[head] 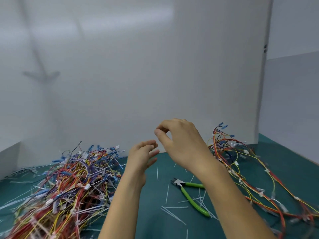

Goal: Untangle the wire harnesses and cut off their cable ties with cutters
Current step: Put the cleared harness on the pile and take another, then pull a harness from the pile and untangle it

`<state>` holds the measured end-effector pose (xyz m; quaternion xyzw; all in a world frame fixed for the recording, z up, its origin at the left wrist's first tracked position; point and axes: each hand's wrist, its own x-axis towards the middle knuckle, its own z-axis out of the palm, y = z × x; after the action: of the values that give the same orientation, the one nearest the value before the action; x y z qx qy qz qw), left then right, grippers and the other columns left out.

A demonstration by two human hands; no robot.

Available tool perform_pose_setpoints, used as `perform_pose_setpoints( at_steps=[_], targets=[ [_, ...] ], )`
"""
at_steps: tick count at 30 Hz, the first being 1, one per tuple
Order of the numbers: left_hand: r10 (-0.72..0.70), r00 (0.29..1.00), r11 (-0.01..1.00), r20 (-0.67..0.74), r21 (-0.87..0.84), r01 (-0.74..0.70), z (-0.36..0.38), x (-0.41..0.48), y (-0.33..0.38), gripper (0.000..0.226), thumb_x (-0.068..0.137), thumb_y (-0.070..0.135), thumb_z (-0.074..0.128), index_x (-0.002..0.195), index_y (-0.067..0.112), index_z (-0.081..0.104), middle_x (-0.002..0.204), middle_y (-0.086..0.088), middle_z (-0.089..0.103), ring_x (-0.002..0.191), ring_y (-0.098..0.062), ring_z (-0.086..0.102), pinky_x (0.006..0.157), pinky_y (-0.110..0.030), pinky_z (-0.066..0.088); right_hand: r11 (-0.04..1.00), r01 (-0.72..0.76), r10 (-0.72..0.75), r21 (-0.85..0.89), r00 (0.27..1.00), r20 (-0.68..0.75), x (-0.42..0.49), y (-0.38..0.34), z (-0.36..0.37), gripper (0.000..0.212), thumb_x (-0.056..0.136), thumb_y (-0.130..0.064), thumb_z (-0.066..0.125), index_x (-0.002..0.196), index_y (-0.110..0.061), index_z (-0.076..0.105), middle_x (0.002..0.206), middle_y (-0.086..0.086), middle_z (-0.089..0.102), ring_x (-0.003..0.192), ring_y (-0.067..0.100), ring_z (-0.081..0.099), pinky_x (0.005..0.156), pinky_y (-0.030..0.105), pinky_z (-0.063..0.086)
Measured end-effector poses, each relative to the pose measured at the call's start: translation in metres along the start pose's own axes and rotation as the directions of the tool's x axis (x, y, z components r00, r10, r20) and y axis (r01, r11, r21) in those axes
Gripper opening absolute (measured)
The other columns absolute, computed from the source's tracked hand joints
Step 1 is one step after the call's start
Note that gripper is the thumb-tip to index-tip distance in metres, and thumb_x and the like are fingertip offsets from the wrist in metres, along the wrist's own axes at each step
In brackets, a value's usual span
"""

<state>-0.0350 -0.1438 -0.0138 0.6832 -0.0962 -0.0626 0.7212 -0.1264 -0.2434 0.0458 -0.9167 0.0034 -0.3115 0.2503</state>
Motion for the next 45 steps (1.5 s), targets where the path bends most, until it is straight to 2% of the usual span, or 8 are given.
perform_pose_setpoints(
  at_steps=[5, 10, 14, 21, 24, 31, 37, 45],
  targets=[
    [0.238, 0.963, 0.886, -0.124, 0.434, -0.163, -0.042, -0.001, 0.005, 0.017, 0.094, 0.011, 0.055, 0.103, 0.017, 0.068, 0.107, -0.006, 0.069, 0.102, -0.023, 0.064, 0.088, -0.037, 0.050, 1.000, 0.014, -0.014, 0.005, 0.996, -0.092, 0.001, 0.000, 0.006, 0.027, 0.100, -0.039, 0.053, 0.095, -0.022, 0.073, 0.085, -0.005, 0.071, 0.083, 0.017, 0.063, 0.078, 0.037, 0.052],
    [0.396, 0.864, 0.287, -0.311, 0.936, 0.206, -0.091, -0.005, 0.013, 0.032, 0.094, 0.025, 0.051, 0.122, 0.008, 0.055, 0.127, -0.019, 0.055, 0.120, -0.037, 0.044, 0.096, -0.047, 0.042, 0.999, 0.016, -0.009, 0.042, 0.985, -0.173, -0.001, -0.002, 0.007, 0.022, 0.097, -0.044, 0.056, 0.098, -0.031, 0.074, 0.049, -0.010, 0.050, 0.056, 0.010, 0.051, 0.060, 0.029, 0.040],
    [0.195, 0.884, 0.317, -0.425, 0.880, 0.354, -0.117, -0.010, 0.007, 0.043, 0.095, 0.020, 0.051, 0.132, 0.000, 0.043, 0.137, -0.027, 0.046, 0.126, -0.043, 0.042, 0.098, -0.049, 0.042, 1.000, -0.013, 0.012, -0.019, 0.997, -0.079, -0.004, -0.006, 0.006, 0.029, 0.097, -0.053, 0.050, 0.104, -0.034, 0.070, 0.053, -0.009, 0.049, 0.065, 0.015, 0.055, 0.063, 0.030, 0.041],
    [0.068, 0.957, 0.155, -0.283, 0.950, 0.270, -0.128, -0.015, 0.014, 0.014, 0.095, 0.022, 0.055, 0.090, 0.020, 0.041, 0.083, 0.002, 0.048, 0.089, -0.023, 0.051, 0.098, -0.041, 0.042, 0.997, 0.008, -0.009, -0.072, 1.000, -0.008, -0.007, -0.012, -0.001, 0.031, 0.096, -0.056, 0.045, 0.105, -0.037, 0.069, 0.066, -0.007, 0.065, 0.078, 0.018, 0.063, 0.075, 0.034, 0.051],
    [-0.039, 0.972, 0.202, -0.230, 0.951, 0.233, -0.134, -0.016, 0.016, 0.028, 0.086, 0.019, 0.068, 0.089, 0.020, 0.040, 0.095, -0.002, 0.050, 0.098, -0.026, 0.051, 0.095, -0.042, 0.046, 0.996, 0.008, -0.007, -0.086, 1.000, 0.011, -0.008, -0.014, -0.001, 0.030, 0.097, -0.055, 0.046, 0.103, -0.037, 0.069, 0.067, -0.009, 0.064, 0.078, 0.018, 0.063, 0.074, 0.033, 0.050],
    [0.084, 0.944, 0.252, -0.320, 0.923, 0.290, -0.134, -0.011, 0.008, 0.015, 0.090, 0.008, 0.055, 0.089, 0.015, 0.042, 0.110, -0.013, 0.059, 0.098, -0.031, 0.053, 0.079, -0.037, 0.043, 0.994, 0.022, -0.017, -0.108, 0.999, 0.042, -0.009, -0.016, 0.002, 0.029, 0.098, -0.053, 0.045, 0.101, -0.036, 0.069, 0.069, -0.011, 0.062, 0.081, 0.019, 0.063, 0.075, 0.033, 0.049],
    [0.069, 0.943, 0.029, -0.326, 0.945, 0.325, -0.143, -0.016, 0.017, 0.021, 0.089, 0.029, 0.060, 0.081, 0.026, 0.041, 0.084, 0.006, 0.054, 0.105, -0.022, 0.055, 0.099, -0.045, 0.024, 0.993, 0.030, -0.026, -0.111, 0.999, 0.031, -0.010, -0.016, 0.000, 0.029, 0.098, -0.052, 0.044, 0.099, -0.035, 0.069, 0.066, -0.012, 0.060, 0.080, 0.019, 0.062, 0.072, 0.031, 0.045],
    [0.135, 0.935, 0.150, -0.328, 0.940, 0.307, -0.136, -0.023, 0.021, 0.011, 0.092, 0.015, 0.049, 0.100, 0.022, 0.049, 0.115, -0.005, 0.063, 0.110, -0.028, 0.059, 0.093, -0.038, 0.040, 0.993, 0.036, -0.034, -0.114, 0.999, 0.027, -0.011, -0.018, -0.004, 0.030, 0.099, -0.051, 0.044, 0.100, -0.035, 0.069, 0.065, -0.014, 0.059, 0.079, 0.018, 0.062, 0.071, 0.030, 0.045]
  ],
)
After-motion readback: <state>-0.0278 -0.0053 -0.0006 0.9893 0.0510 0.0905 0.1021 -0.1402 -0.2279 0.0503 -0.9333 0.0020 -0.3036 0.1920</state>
